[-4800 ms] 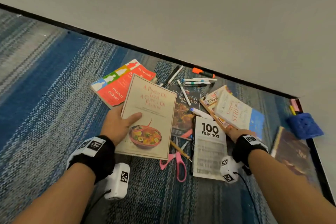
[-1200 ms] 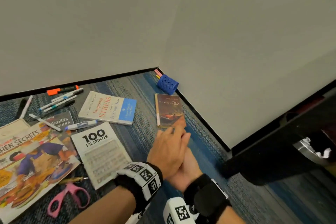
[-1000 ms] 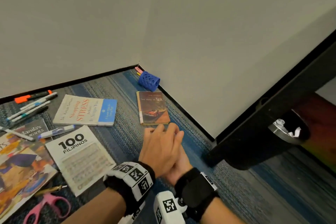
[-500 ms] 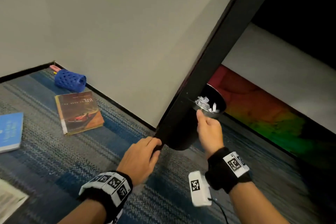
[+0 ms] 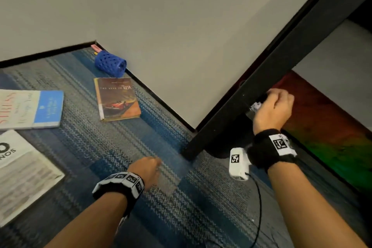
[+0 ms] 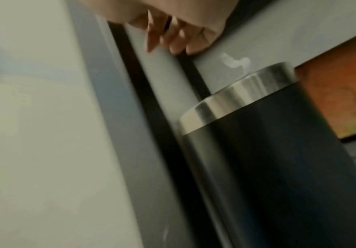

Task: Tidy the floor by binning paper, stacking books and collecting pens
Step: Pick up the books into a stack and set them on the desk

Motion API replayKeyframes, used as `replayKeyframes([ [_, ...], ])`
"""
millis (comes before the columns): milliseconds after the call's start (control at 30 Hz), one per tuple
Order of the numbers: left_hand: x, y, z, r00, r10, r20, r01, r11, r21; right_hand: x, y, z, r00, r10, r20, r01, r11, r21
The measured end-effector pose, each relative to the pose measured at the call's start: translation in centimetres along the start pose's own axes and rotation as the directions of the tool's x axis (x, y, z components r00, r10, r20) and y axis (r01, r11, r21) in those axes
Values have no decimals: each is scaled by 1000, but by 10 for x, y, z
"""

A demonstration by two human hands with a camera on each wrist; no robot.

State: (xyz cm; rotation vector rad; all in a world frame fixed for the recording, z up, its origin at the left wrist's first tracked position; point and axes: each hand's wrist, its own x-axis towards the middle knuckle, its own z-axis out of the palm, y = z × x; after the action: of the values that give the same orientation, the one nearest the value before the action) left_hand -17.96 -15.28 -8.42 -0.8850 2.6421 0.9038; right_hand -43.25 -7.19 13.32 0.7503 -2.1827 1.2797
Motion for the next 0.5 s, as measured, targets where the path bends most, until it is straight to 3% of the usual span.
replayKeyframes([
  [67,-3,-6,-4,999,-27,25,27,1000,6,-49,-22,-5,985,-162,-54,166,984,71],
  [167,-15,-24,-14,997,-75,18,75,997,-12,-119,-50,4,917,-372,142,344,920,190],
  [200,-21,-32,-19,996,-93,0,93,995,-20,-140,-59,14,872,-429,235,375,894,244],
  [267,-36,-54,-31,989,-138,-48,136,990,-30,-179,-77,42,733,-531,424,390,840,377],
  [333,-59,-79,-45,971,-206,-121,201,978,-52,-215,-97,73,539,-599,592,360,799,481],
  [400,-86,-110,-58,938,-279,-206,270,960,-71,-248,-121,103,294,-654,697,376,749,545],
  [500,-143,-165,-70,851,-436,-292,413,900,-142,-294,-168,145,-164,-632,758,431,645,631],
])
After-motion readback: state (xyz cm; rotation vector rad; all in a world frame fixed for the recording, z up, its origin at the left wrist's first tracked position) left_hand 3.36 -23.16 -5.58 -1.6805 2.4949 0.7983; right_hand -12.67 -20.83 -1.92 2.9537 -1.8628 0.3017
